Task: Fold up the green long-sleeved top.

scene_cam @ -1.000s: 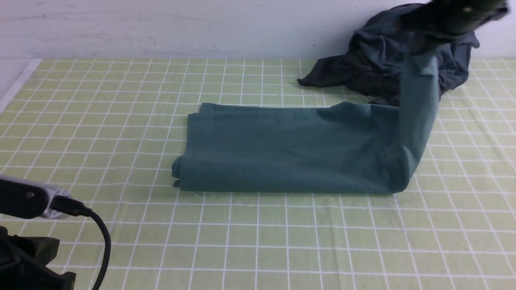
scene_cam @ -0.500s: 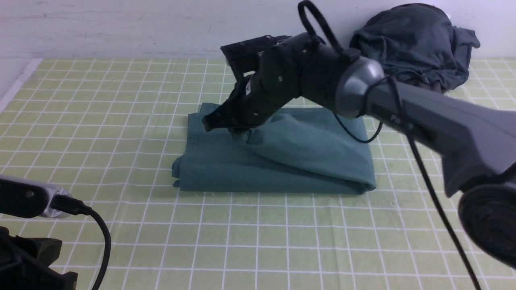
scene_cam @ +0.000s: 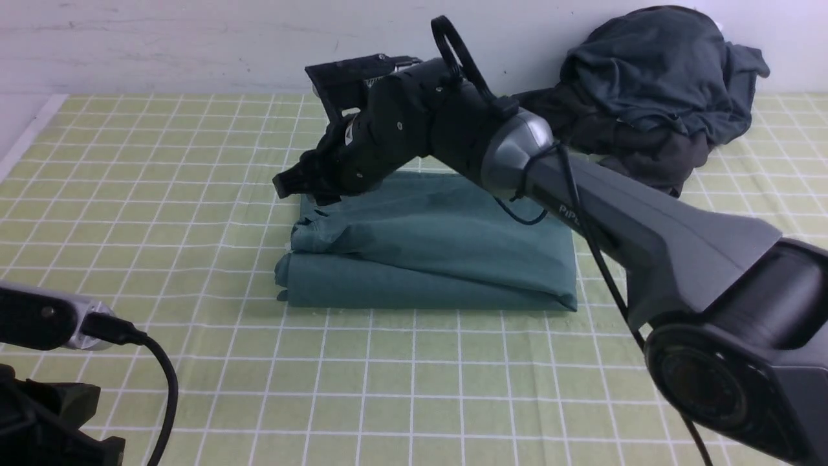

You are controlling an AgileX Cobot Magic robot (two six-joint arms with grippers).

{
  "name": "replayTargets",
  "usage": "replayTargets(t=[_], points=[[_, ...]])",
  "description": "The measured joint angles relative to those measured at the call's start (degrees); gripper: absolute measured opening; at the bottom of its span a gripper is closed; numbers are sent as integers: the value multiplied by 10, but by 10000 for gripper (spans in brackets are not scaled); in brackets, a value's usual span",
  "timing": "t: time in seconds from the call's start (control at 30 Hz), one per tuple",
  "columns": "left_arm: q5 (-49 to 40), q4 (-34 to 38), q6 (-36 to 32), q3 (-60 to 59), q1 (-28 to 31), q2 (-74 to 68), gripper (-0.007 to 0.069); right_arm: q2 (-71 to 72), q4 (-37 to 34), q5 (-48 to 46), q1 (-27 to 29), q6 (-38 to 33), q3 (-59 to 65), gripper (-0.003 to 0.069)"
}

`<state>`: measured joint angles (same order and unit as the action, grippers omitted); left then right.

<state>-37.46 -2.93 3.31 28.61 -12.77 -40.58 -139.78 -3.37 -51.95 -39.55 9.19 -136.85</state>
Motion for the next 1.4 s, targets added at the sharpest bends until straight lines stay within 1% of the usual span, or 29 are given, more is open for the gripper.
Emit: replayTargets(t=[0.03, 0.1, 0.2, 0.27, 0.33, 0.47, 0.57, 0.7, 0.9, 0.97, 1.0, 1.13, 1.3, 1.33, 1.4], points=[[0, 0, 0, 0, 0, 0, -3, 4, 19, -23, 0, -4, -16, 293], [0, 0, 0, 0, 0, 0, -3, 8, 41, -49, 0, -11, -28, 305], [0, 0, 0, 0, 0, 0, -3, 5, 68, -70, 0, -14, -31, 288], [0, 0, 0, 0, 0, 0, -3, -9, 68, -79, 0, -14, -31, 242], [1, 0, 0, 0, 0, 0, -3, -29, 51, -83, 0, -13, -31, 186], [6, 0, 0, 0, 0, 0, -3, -72, -21, -79, -9, -24, -29, 64], [14, 0, 0, 0, 0, 0, -3, -78, -44, -71, -22, -46, -31, 3], [15, 0, 0, 0, 0, 0, -3, -69, -35, -84, -29, -58, -58, -11], [15, 0, 0, 0, 0, 0, -3, -19, 61, -149, -28, -57, -109, -14], [15, 0, 0, 0, 0, 0, -3, -9, 68, -161, -25, -55, -109, -14], [15, 0, 0, 0, 0, 0, -3, 5, 69, -180, -19, -55, -103, -14], [15, 0, -5, 0, 0, 2, -3, 43, 65, -199, -3, -77, -62, -14], [16, -21, -11, 0, 0, 32, -3, 175, 59, -204, 27, -129, 36, -14], [16, -23, -11, 0, 0, 35, -3, 175, 59, -204, 29, -131, 40, -14], [16, -33, -11, 0, 0, 52, -3, 281, 63, -204, 50, -146, 95, -14]])
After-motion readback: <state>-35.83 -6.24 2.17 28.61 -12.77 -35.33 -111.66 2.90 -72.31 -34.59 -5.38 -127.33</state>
